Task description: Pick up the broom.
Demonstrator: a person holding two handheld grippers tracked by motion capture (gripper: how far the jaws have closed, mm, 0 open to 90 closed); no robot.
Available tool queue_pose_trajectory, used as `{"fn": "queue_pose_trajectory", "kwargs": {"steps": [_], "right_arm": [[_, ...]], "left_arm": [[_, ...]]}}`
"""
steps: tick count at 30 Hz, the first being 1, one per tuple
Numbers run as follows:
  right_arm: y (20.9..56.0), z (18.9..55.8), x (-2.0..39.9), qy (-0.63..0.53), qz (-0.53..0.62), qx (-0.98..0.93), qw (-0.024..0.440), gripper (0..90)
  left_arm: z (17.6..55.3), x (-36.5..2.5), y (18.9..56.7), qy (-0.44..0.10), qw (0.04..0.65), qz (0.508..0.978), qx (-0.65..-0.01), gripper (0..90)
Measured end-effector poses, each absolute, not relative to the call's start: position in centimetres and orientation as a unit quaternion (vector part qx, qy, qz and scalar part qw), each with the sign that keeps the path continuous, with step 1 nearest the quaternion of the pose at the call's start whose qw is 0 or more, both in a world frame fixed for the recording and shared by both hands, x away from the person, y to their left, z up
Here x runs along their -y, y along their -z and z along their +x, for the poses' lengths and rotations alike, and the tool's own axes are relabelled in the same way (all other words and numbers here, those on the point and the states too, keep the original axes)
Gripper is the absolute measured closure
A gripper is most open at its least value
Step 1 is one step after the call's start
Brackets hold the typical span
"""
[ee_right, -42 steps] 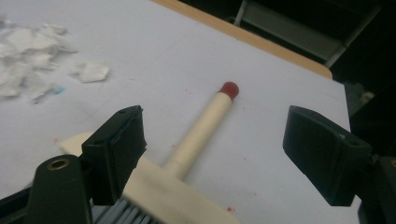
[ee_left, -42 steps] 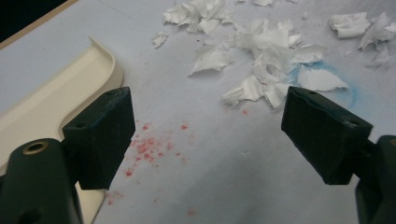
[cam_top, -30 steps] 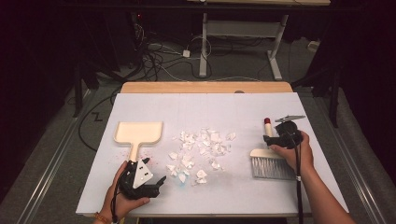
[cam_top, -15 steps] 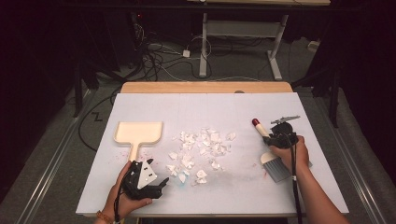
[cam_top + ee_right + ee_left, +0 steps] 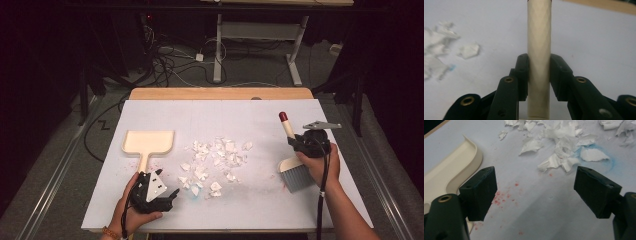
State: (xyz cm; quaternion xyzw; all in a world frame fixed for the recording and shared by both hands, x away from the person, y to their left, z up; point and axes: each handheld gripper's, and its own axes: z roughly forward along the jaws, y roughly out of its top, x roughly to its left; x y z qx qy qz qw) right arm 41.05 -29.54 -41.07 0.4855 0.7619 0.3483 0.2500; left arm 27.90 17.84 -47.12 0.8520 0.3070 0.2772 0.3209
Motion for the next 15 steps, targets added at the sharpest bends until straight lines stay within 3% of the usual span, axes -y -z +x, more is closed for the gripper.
{"fn": "queue_pose_trajectory", "kwargs": {"steps": [7, 15], "right_arm": [[37.5, 38.5, 29.1, -0.408, 0.455, -0.740, 0.281, 70.7], [35.2, 36.0, 27.2, -0.457, 0.419, -0.731, 0.285, 70.7]], "left_arm": [[28.0, -17.4, 45.4, -0.262, 0.369, 0.833, -0.319, 18.8], [27.6, -13.2, 42.1, -0.244, 0.416, 0.831, -0.277, 21.5]]}}
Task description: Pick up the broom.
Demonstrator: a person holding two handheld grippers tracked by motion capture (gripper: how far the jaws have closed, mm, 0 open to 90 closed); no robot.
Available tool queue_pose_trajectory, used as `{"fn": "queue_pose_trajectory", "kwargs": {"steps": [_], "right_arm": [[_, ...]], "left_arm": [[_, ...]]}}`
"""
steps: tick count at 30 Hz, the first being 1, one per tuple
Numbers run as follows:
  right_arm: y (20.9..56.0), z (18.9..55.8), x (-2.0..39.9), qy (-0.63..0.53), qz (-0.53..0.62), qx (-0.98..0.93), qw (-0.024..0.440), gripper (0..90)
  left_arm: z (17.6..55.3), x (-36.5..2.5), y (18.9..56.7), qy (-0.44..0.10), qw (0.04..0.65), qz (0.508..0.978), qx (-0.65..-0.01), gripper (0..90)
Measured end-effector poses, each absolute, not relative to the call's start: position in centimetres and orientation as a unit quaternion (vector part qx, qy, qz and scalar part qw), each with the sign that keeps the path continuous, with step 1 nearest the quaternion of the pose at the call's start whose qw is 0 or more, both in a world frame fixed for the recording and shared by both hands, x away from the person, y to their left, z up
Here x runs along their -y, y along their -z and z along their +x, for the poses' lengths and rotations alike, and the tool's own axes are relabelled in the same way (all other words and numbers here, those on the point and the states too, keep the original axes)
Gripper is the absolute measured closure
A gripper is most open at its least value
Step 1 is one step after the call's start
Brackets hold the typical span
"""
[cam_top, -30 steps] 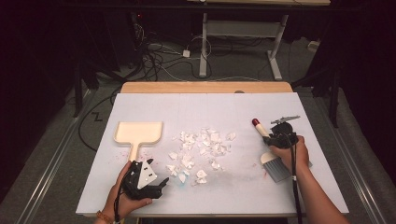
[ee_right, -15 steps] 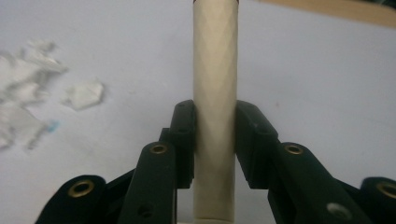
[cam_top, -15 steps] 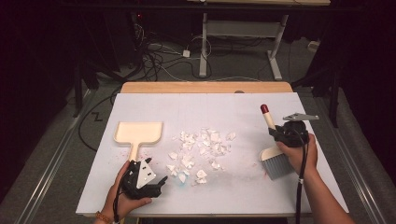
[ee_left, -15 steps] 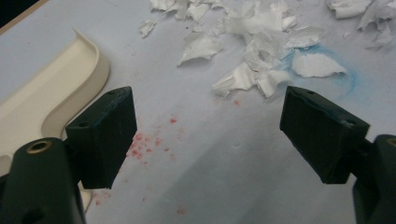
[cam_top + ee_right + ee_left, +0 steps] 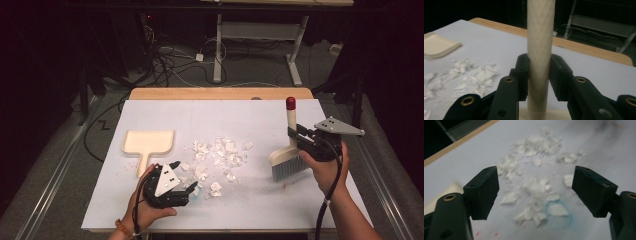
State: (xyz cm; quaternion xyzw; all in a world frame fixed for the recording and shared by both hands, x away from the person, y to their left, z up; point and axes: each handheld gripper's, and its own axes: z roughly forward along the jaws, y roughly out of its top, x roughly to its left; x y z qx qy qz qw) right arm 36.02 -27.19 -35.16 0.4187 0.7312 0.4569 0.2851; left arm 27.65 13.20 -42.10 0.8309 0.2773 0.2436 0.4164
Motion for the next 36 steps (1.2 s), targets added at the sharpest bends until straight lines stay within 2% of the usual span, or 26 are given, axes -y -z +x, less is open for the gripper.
{"fn": "queue_pose_trajectory", "kwargs": {"steps": [5, 6, 7, 8, 9, 10, 16, 22, 25, 36], "right_arm": [[34.4, 34.6, 25.5, -0.479, 0.395, -0.728, 0.291, 70.7], [34.3, 34.5, 25.2, -0.479, 0.388, -0.734, 0.287, 70.7], [34.3, 34.5, 25.2, -0.479, 0.388, -0.734, 0.287, 70.7], [34.1, 33.9, 24.7, -0.492, 0.381, -0.725, 0.295, 70.7], [33.9, 33.7, 24.3, -0.489, 0.372, -0.731, 0.296, 70.7], [33.8, 33.5, 23.9, -0.487, 0.368, -0.736, 0.292, 70.7], [34.1, 32.4, 22.0, -0.494, 0.344, -0.749, 0.275, 70.7], [34.4, 31.2, 20.6, -0.504, 0.322, -0.755, 0.270, 70.6], [34.5, 30.7, 20.1, -0.507, 0.318, -0.753, 0.275, 70.6], [34.4, 30.0, 19.1, -0.517, 0.300, -0.753, 0.273, 69.9]], "left_arm": [[28.1, -8.9, 40.2, -0.210, 0.461, 0.825, -0.252, 22.5], [28.4, -6.8, 39.7, -0.198, 0.471, 0.827, -0.235, 22.5], [28.4, -6.8, 39.7, -0.198, 0.471, 0.827, -0.235, 22.5], [28.8, -4.7, 39.6, -0.195, 0.475, 0.829, -0.223, 22.5], [28.8, -4.7, 39.6, -0.195, 0.475, 0.829, -0.223, 22.8], [29.2, -2.7, 39.6, -0.190, 0.477, 0.831, -0.212, 23.1], [30.3, 0.8, 40.2, -0.169, 0.490, 0.826, -0.219, 29.2], [31.1, 1.4, 41.0, -0.142, 0.504, 0.823, -0.221, 45.5], [31.3, 1.0, 41.1, -0.135, 0.510, 0.822, -0.216, 57.3], [31.3, -1.3, 40.9, -0.127, 0.509, 0.821, -0.225, 62.9]]}}
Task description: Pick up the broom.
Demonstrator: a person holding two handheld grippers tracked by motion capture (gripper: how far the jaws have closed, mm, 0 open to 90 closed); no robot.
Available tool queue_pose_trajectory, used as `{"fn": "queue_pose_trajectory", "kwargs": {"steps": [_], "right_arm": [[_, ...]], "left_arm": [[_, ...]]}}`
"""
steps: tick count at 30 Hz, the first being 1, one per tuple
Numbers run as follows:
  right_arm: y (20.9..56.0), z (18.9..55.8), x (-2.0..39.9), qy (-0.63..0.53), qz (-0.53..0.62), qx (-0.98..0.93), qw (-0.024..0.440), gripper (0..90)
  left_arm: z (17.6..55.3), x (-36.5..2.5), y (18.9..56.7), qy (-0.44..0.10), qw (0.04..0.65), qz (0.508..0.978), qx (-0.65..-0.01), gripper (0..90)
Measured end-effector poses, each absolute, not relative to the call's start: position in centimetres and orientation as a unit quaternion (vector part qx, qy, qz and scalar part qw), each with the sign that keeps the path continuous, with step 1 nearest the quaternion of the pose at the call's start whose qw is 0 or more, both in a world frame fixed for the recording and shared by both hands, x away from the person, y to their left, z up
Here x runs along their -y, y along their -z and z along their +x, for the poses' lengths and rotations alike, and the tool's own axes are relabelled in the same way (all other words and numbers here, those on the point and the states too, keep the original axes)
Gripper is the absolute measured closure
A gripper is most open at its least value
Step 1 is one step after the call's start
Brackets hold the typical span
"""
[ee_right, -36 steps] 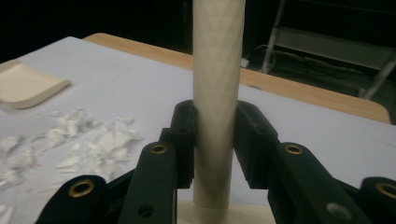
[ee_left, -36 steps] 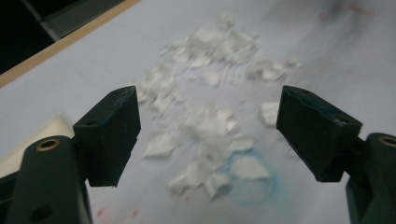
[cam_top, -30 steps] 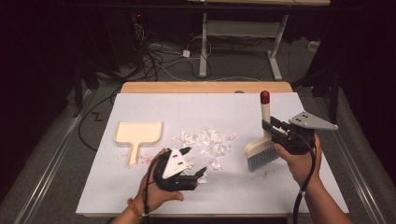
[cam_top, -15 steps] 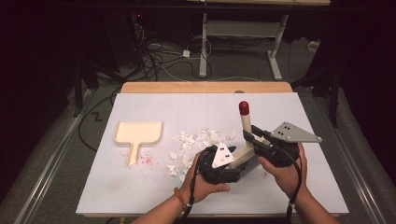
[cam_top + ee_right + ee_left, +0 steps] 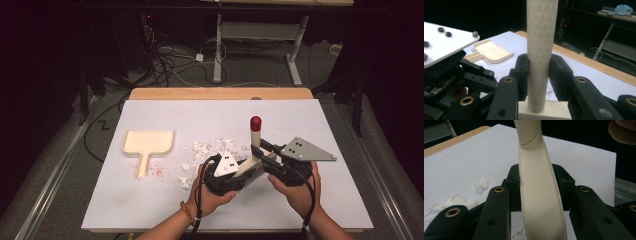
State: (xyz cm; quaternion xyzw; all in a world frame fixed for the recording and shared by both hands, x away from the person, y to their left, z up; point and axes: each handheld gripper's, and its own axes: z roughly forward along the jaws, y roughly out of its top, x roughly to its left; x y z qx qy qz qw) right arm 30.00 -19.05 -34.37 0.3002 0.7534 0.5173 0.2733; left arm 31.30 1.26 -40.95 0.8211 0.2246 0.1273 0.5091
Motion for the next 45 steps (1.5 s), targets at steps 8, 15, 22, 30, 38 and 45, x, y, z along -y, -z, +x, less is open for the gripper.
{"fn": "queue_pose_trajectory", "kwargs": {"steps": [8, 15, 22, 30, 38, 45], "right_arm": [[33.9, 29.8, 19.7, -0.540, 0.248, -0.773, 0.223, 60.0], [33.6, 30.1, 21.1, -0.517, 0.181, -0.816, 0.187, 52.7], [35.3, 30.3, 19.8, -0.449, 0.072, -0.886, 0.097, 45.5], [38.2, 30.6, 18.4, -0.398, 0.012, -0.917, 0.029, 50.0], [39.9, 30.0, 17.0, -0.370, -0.009, -0.929, 0.020, 66.7], [40.0, 30.5, 17.0, -0.366, 0.014, -0.929, 0.061, 67.6]], "left_arm": [[30.9, -3.8, 40.8, -0.113, 0.480, 0.847, -0.198, 64.7], [30.2, -6.2, 40.4, -0.088, 0.467, 0.867, -0.152, 64.7], [28.9, -7.0, 39.7, -0.062, 0.454, 0.886, -0.073, 64.7], [28.3, -6.9, 39.8, -0.036, 0.465, 0.884, -0.031, 64.7], [28.3, -6.8, 40.2, -0.042, 0.459, 0.887, -0.027, 63.4], [28.6, -8.4, 39.8, -0.118, 0.458, 0.878, -0.073, 42.2]]}}
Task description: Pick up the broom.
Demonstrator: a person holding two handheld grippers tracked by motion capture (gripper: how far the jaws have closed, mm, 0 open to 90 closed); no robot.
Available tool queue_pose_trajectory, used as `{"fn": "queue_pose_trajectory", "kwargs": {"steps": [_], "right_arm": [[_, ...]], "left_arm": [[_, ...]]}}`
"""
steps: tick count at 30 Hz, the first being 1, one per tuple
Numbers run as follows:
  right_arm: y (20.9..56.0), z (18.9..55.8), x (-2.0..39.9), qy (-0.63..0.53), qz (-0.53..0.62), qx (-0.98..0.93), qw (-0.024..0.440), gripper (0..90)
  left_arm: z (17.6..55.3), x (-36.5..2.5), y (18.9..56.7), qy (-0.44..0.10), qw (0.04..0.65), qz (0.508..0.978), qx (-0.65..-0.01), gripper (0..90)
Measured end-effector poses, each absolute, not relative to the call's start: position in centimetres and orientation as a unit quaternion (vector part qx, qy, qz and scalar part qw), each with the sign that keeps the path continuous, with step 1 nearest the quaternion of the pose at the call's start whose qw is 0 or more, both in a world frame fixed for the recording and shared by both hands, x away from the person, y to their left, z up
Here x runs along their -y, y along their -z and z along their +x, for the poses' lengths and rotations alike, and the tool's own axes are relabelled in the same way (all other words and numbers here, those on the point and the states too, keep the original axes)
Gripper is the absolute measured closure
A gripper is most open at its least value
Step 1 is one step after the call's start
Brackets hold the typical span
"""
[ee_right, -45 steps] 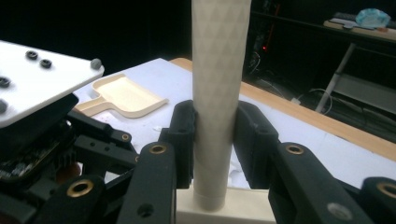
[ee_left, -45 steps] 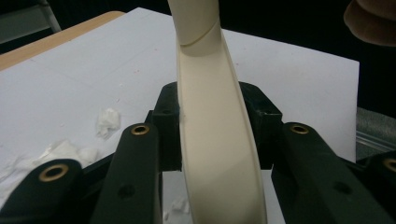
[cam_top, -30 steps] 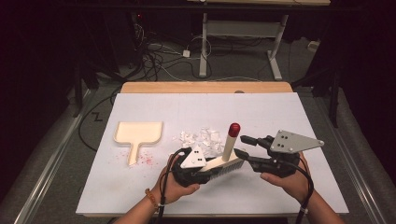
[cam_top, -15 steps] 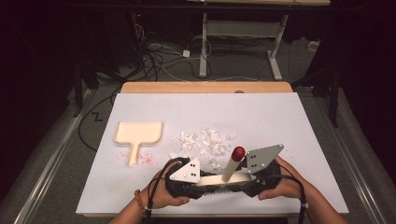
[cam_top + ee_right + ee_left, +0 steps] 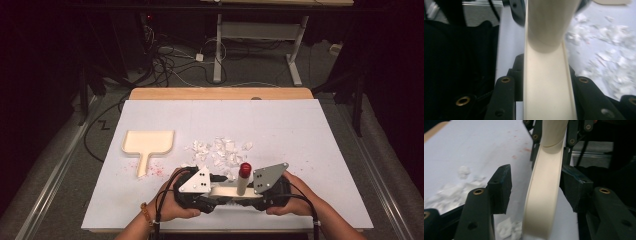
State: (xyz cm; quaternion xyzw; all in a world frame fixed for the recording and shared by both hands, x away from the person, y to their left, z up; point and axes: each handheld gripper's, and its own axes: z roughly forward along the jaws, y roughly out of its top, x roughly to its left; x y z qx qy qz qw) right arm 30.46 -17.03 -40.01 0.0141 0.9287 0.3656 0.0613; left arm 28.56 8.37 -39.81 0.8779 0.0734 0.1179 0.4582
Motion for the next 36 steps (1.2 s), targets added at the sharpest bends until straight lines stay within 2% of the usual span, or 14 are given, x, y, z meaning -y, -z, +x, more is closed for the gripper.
{"fn": "queue_pose_trajectory", "kwargs": {"steps": [2, 6, 15, 21, 26, 31, 36], "right_arm": [[39.9, 30.7, 17.3, -0.369, 0.027, -0.926, 0.076, 67.6], [39.6, 31.3, 18.0, -0.394, 0.064, -0.911, 0.103, 67.7], [39.4, 33.0, 19.7, -0.425, 0.133, -0.882, 0.156, 67.9], [39.6, 35.2, 20.3, -0.438, 0.173, -0.861, 0.191, 67.8], [39.5, 36.7, 20.3, -0.430, 0.194, -0.850, 0.235, 67.8], [39.9, 39.2, 20.5, -0.413, 0.226, -0.841, 0.268, 67.8], [40.3, 41.6, 20.7, -0.412, 0.248, -0.833, 0.272, 67.8]], "left_arm": [[28.3, -9.1, 39.6, -0.147, 0.457, 0.872, -0.097, 32.5], [28.2, -11.7, 39.8, -0.182, 0.461, 0.855, -0.151, 25.9], [27.2, -17.8, 41.6, -0.214, 0.426, 0.846, -0.237, 25.1], [25.8, -21.6, 43.4, -0.232, 0.441, 0.803, -0.326, 24.4], [25.7, -22.7, 44.6, -0.253, 0.442, 0.783, -0.357, 19.9], [26.3, -22.7, 45.6, -0.281, 0.408, 0.790, -0.362, 17.5], [26.3, -22.2, 46.3, -0.293, 0.388, 0.796, -0.362, 17.7]]}}
